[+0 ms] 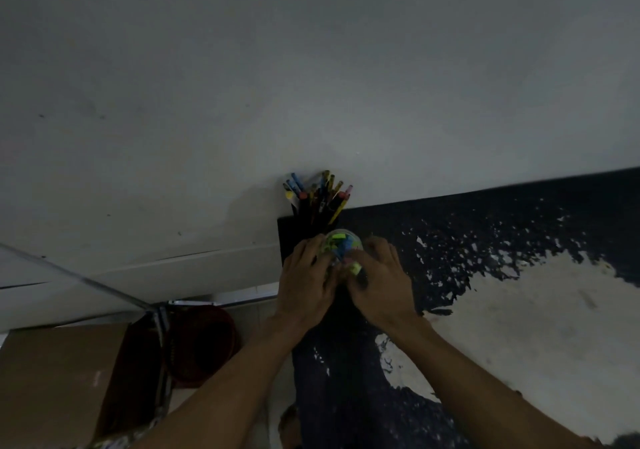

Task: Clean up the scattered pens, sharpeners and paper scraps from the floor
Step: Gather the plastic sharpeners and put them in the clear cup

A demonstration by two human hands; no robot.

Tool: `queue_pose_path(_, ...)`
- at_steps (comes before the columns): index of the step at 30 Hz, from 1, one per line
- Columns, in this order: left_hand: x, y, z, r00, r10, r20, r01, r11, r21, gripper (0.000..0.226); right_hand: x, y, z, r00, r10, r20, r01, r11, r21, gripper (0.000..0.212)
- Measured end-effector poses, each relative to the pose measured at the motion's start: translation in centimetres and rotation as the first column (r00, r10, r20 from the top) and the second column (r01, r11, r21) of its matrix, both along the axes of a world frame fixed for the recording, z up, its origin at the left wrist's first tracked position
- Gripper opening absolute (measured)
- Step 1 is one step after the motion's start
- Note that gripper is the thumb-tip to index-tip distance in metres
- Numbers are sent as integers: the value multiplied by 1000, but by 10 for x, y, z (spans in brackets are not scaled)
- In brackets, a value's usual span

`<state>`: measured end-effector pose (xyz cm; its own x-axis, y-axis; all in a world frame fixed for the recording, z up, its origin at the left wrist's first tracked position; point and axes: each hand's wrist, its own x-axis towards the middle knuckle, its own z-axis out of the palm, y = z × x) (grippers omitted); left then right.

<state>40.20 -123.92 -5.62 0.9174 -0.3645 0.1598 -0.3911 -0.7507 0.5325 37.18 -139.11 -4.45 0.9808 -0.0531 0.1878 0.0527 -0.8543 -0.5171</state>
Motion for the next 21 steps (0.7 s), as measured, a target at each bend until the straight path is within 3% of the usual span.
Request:
queue_pose_path(4,1,1,3,999,-20,-49,24,997,74,55,-1,4,3,994,-41,-102,34,996,-77,41)
queue_pose_path(9,-1,6,4,991,-26,-128,32,998,46,64,0,5,6,980,-33,-196,36,999,13,50)
queue_pose_path(21,-15,31,29,997,22,-68,-31,990,-137,47,-20,19,32,978,-75,-193,92,993,79,52)
